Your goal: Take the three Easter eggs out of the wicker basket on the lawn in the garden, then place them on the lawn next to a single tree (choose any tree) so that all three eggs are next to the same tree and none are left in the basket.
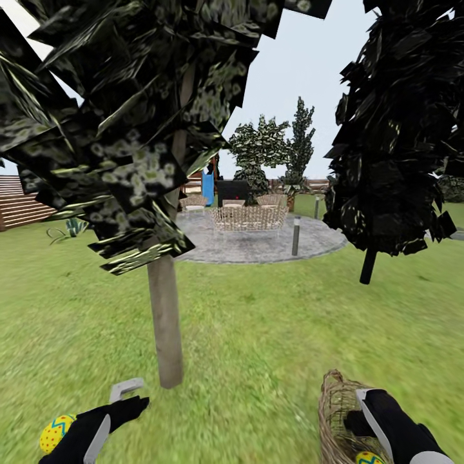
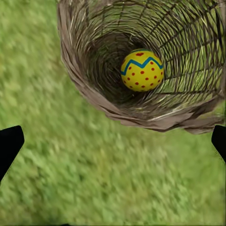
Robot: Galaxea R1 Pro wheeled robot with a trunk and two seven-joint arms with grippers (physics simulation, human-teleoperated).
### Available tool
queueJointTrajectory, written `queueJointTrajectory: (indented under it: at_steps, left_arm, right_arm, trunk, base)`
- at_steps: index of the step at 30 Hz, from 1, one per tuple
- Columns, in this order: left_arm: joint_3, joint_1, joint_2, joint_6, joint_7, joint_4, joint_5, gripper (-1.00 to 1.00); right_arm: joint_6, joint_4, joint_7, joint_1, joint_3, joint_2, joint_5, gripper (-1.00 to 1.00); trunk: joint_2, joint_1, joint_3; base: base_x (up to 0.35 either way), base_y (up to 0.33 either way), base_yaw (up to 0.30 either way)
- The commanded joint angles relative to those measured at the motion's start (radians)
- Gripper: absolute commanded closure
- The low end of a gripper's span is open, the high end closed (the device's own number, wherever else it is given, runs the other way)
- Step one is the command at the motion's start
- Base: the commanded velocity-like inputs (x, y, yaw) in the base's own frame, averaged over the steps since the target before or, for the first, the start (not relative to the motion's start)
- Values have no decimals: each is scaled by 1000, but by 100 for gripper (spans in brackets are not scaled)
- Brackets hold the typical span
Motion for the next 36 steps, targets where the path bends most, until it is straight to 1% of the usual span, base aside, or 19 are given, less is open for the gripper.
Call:
queueJointTrajectory:
  at_steps: [1,3,7,13,18,21,26,32,36]
  left_arm:
    - [2,-1,4,12,-3,-5,36,-100]
    - [-1,-1,5,13,-1,-4,51,-100]
    - [-7,0,1,7,3,2,58,-100]
    - [-8,0,-8,5,2,4,58,-100]
    - [-9,0,-17,5,2,4,57,-100]
    - [-8,0,-18,5,2,4,57,-100]
    - [-7,0,-20,5,0,5,57,-100]
    - [-7,0,-23,5,0,5,57,-100]
    - [-7,0,-24,5,0,5,57,-100]
  right_arm:
    - [5,-1,-2,0,0,-1,0,-100]
    - [5,-1,-2,0,0,-2,0,-100]
    - [5,0,-2,0,-1,-2,0,-100]
    - [5,0,-2,0,0,-1,0,-100]
    - [5,0,-2,0,0,2,0,-100]
    - [5,0,-2,0,-1,0,0,-100]
    - [5,0,-2,0,0,0,0,-100]
    - [4,0,-3,0,-1,1,0,-100]
    - [4,0,-3,0,0,1,0,-100]
  trunk:
    - [-1,1,-1]
    - [-1,1,-1]
    - [-1,1,-1]
    - [-1,1,-1]
    - [-1,1,-1]
    - [-1,1,-1]
    - [-1,1,-1]
    - [-1,1,-1]
    - [-1,1,-1]
  base:
    - [324,0,0]
    - [320,0,0]
    - [160,0,0]
    - [20,-8,0]
    - [148,-206,0]
    - [149,-172,0]
    - [42,-45,0]
    - [182,-171,0]
    - [51,-39,0]
